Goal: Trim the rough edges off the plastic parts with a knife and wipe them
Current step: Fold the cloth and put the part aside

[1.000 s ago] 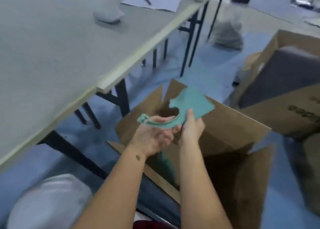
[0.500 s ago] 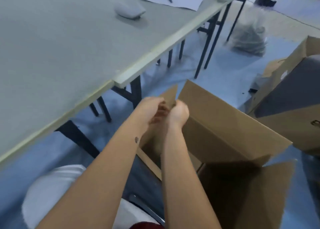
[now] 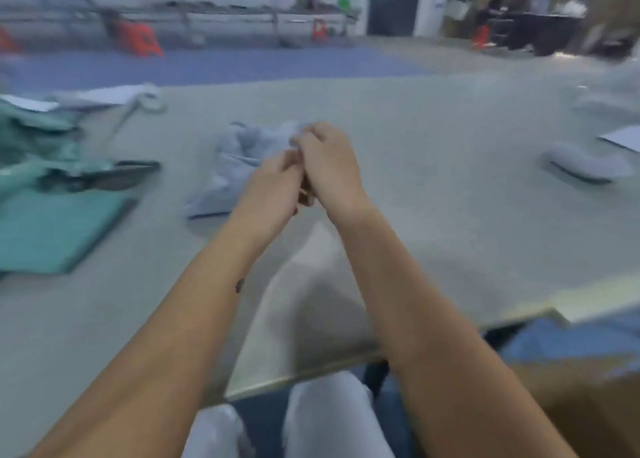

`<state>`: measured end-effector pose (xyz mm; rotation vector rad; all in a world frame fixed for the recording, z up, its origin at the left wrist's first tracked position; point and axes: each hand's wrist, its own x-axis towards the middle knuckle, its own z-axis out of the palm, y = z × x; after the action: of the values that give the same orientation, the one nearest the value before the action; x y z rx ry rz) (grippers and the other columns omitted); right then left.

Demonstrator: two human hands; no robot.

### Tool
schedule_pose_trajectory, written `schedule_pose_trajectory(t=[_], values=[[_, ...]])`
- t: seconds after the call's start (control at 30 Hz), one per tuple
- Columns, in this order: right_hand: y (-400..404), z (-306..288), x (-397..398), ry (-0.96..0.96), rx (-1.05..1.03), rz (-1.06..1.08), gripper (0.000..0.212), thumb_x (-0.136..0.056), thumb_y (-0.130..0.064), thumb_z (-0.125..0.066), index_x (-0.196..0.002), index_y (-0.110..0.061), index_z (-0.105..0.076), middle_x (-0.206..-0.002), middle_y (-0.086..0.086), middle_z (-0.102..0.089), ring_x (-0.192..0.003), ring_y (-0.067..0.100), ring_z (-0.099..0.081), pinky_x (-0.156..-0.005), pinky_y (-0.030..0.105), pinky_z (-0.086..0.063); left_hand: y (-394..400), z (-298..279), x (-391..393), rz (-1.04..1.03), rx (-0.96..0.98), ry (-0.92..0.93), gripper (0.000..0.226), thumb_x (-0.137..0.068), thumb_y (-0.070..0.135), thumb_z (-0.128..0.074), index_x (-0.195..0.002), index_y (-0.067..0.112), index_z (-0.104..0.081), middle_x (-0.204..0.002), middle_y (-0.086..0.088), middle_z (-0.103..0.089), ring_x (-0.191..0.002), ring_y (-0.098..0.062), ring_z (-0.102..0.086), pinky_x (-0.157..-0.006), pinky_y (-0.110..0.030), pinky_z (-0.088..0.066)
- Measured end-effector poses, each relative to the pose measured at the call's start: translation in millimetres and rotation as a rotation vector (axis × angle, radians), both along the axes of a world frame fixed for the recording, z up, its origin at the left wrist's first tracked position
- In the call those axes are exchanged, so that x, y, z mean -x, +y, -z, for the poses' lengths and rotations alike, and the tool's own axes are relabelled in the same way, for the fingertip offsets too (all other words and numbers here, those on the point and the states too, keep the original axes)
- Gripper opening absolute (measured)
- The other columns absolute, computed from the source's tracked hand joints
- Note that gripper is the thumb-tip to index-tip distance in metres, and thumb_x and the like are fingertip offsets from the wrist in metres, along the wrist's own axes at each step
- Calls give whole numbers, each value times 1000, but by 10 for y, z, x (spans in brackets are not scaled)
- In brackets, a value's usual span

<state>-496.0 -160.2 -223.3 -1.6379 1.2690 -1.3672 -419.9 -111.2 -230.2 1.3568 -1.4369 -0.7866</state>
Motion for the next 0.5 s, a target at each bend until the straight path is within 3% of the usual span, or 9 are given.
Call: schedule_pose_trajectory(t=[0.1,0.17,0.27,0.33,0.43,0.5], values=[[-233,253,-463,429,-63,-164,14,-90,-16,-51,-84,-10,-63,-96,17,-67,-94,28,-61,-86,40,-47,7,269,-609,-186,-48,-84,28,-90,5,-47,-68,21,-56,-59,7,-59,-51,0,-53,-47,-13,-39],[-317,408,-631,618,-47,-142,21,-89,-23,-52,-98,-8,-62,-108,19,-65,-104,34,-60,-87,40,-47,-37,414,-892,-269,-110,-132,23,-86,6,-51,-71,21,-58,-70,2,-63,-67,-15,-58,-62,-24,-46],[-438,493,-725,711,12,-76,41,-91,-37,-52,-122,-11,-44,-115,14,-63,-105,35,-60,-80,40,-47,-214,533,-1099,-352,-137,-146,13,-85,12,-54,-86,24,-58,-89,-2,-65,-88,-29,-62,-80,-40,-50],[-540,482,-702,745,-2,-115,58,-88,-48,-53,-133,-17,-34,-109,8,-65,-95,33,-63,-75,40,-47,-355,571,-1106,-391,-115,-241,15,-84,20,-56,-96,27,-58,-102,-1,-65,-98,-26,-60,-84,-39,-50],[-668,443,-590,913,-28,-162,45,-84,-61,-47,-113,-27,-46,-93,-2,-59,-80,22,-54,-70,36,-41,-485,628,-1069,-411,-67,-454,26,-82,29,-56,-108,32,-56,-114,7,-55,-106,-16,-52,-77,-31,-40],[-753,426,-575,960,15,-165,31,-90,-52,-47,-106,-25,-50,-92,-2,-58,-83,23,-55,-71,37,-43,-483,668,-1077,-365,-25,-453,33,-81,27,-56,-113,33,-55,-117,8,-52,-108,-14,-51,-79,-31,-41]])
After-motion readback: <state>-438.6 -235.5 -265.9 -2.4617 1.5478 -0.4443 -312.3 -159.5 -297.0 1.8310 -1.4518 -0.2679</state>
